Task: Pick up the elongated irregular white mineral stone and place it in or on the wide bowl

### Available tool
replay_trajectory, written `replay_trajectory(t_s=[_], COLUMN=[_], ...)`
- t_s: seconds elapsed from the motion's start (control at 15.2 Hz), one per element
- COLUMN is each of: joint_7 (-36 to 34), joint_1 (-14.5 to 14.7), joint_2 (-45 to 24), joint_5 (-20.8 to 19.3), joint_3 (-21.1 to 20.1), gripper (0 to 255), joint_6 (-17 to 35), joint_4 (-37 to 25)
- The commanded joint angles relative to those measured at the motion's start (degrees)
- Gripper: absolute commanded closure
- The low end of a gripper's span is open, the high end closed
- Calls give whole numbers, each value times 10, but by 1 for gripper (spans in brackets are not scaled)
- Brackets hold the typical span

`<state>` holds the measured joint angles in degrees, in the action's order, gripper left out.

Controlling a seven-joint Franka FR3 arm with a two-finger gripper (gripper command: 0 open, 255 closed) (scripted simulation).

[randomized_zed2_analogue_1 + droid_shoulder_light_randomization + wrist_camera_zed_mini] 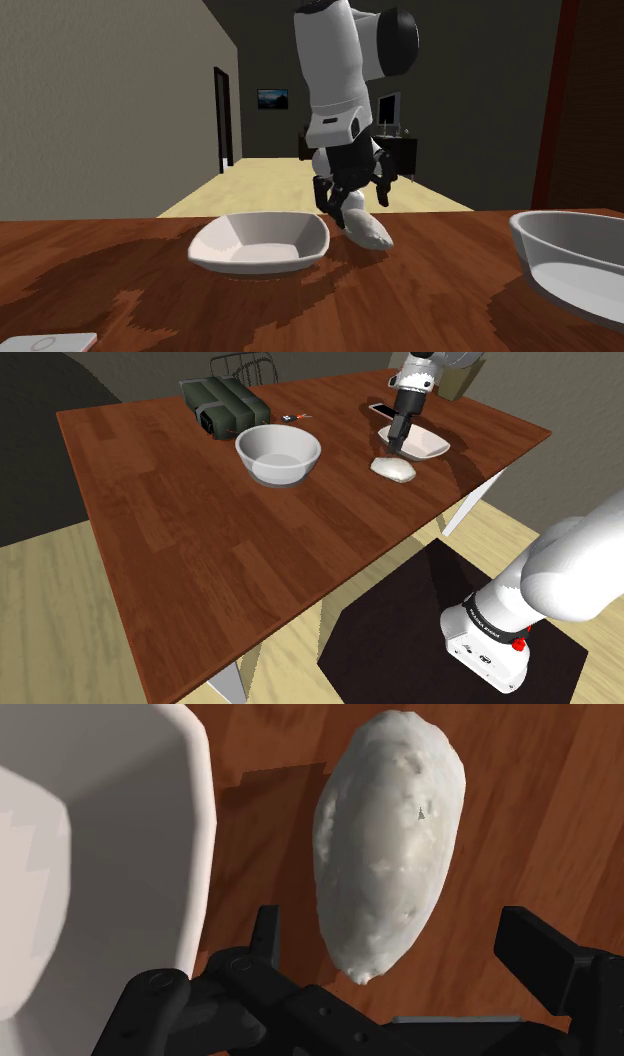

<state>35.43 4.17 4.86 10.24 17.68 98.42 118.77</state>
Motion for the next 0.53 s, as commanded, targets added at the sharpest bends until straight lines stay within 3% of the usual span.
replay_trajectory(t_s=[0.0,0.46], joint_7=[0,0], joint_1=[1,2], joint_2=[1,1], joint_5=[1,2], joint_3=[-2,-2], gripper=[0,0], joint_6=[16,20], joint_4=[16,21])
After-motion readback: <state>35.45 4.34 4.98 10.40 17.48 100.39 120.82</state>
